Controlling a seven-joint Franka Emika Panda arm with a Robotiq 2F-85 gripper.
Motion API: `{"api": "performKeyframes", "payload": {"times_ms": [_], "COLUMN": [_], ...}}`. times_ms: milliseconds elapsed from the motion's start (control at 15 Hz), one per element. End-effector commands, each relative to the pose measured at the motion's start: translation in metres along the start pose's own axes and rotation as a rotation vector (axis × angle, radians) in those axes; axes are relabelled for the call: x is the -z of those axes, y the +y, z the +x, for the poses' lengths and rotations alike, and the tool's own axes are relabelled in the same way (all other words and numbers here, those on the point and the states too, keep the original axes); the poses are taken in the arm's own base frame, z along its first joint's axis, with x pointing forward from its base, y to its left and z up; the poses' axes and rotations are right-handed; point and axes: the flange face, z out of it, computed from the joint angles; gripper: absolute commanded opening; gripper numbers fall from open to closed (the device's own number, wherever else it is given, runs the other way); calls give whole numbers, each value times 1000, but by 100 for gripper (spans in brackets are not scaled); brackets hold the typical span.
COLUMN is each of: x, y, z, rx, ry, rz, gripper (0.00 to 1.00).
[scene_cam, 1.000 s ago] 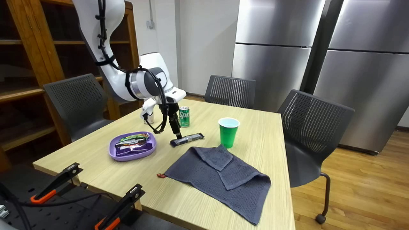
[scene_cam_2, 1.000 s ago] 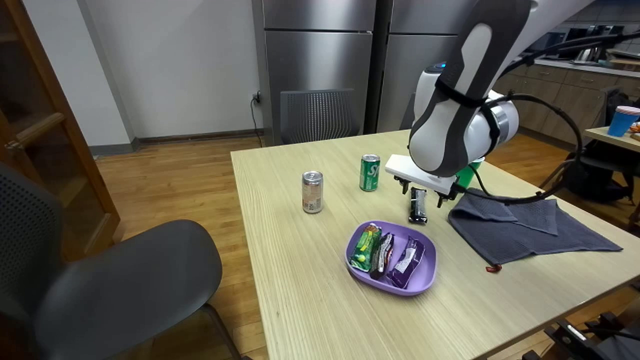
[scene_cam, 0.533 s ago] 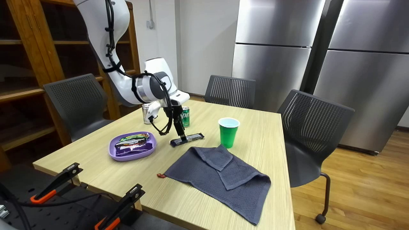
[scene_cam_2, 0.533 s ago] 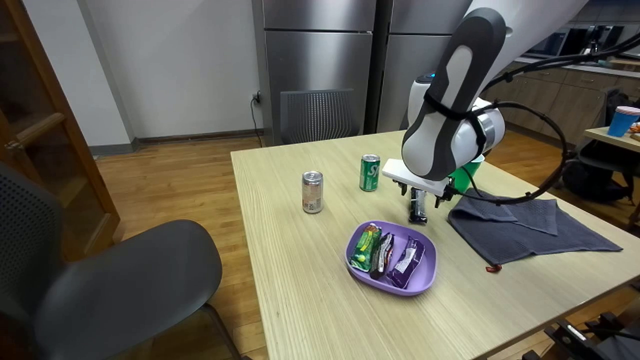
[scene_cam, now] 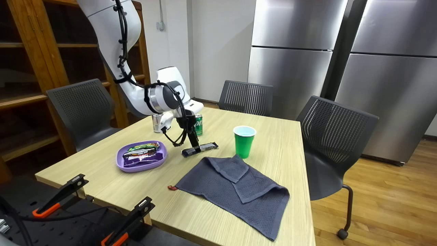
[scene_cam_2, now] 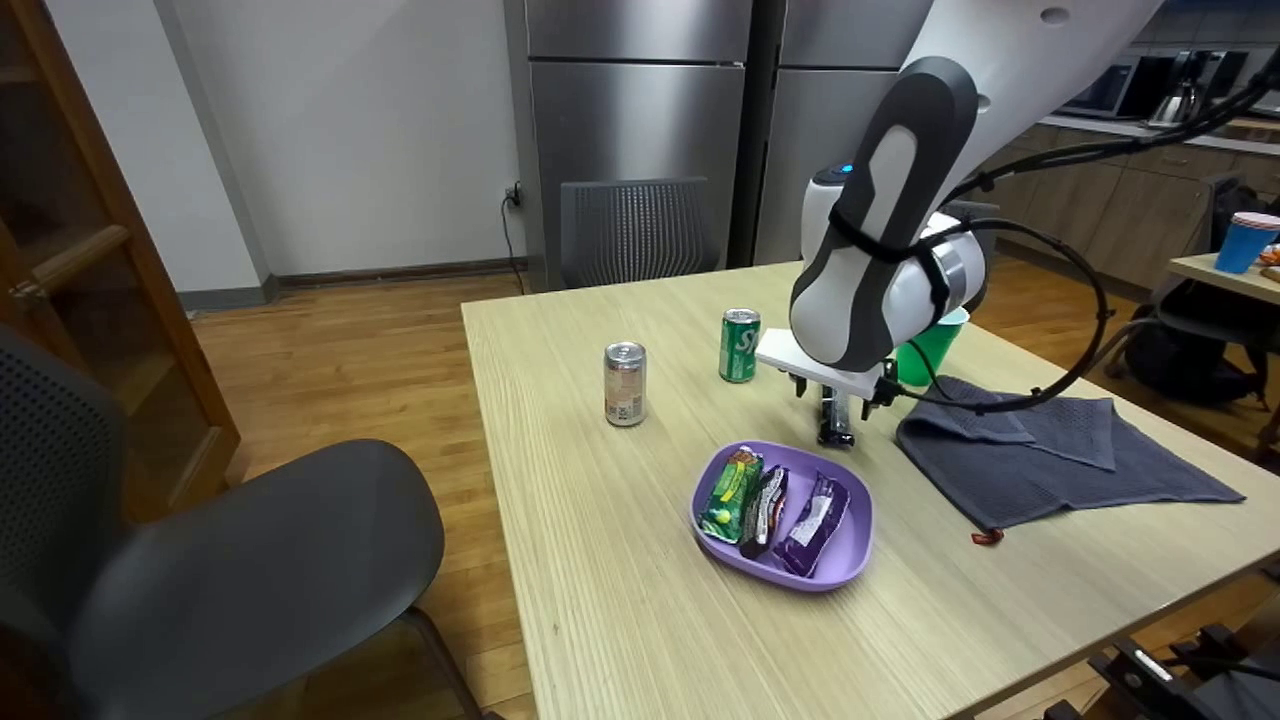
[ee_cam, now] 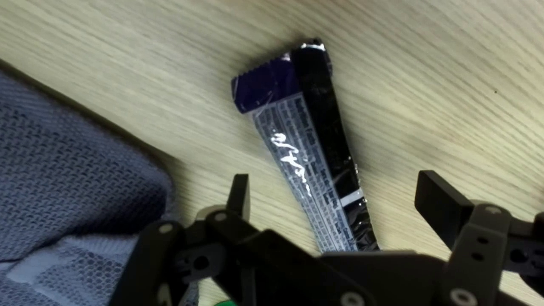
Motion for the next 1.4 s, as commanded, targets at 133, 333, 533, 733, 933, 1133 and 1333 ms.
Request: {"api": "performKeyframes", "payload": {"times_ms": [133, 333, 533, 733, 933, 1133, 1333], "x": [-7, -10, -10, -8, -4, 2, 14], "y": [-13, -16, -18, -19, -20, -18, -16], "z": [5, 5, 5, 6, 7, 8, 8], "rx": [-13, -11, -11, -14, -13, -15, -17], "ry": [0, -2, -2, 4, 12, 23, 40], "rz": [-22, -31, -33, -30, -24, -17, -3], "gripper": [100, 100, 66, 42, 18, 6, 5]}}
